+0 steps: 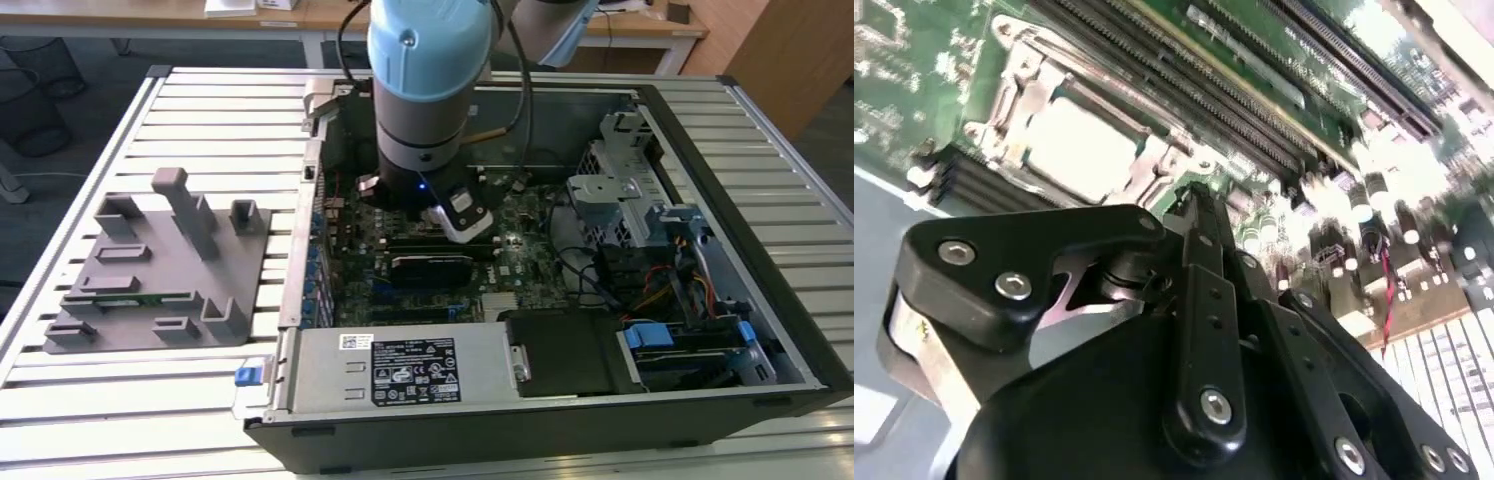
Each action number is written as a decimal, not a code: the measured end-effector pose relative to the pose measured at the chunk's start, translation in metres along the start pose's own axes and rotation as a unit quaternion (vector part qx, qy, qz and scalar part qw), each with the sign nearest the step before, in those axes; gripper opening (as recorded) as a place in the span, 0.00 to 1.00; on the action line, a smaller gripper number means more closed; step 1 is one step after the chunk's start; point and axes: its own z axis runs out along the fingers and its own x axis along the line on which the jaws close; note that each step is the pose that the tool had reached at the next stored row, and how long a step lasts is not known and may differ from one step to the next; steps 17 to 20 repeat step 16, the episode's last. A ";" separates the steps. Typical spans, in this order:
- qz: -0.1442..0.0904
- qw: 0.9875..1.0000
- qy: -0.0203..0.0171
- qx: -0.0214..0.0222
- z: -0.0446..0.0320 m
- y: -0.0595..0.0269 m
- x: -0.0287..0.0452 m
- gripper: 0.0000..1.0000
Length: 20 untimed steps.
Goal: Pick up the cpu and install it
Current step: 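Install the second cpu locking lever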
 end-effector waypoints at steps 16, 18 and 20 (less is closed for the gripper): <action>0.000 1.000 0.000 0.000 -0.0230 0.0078 -0.0006 0.11; 0.000 1.000 0.000 0.000 -0.0230 0.0078 -0.0006 0.11; 0.000 1.000 0.000 0.000 -0.0230 0.0078 -0.0006 0.11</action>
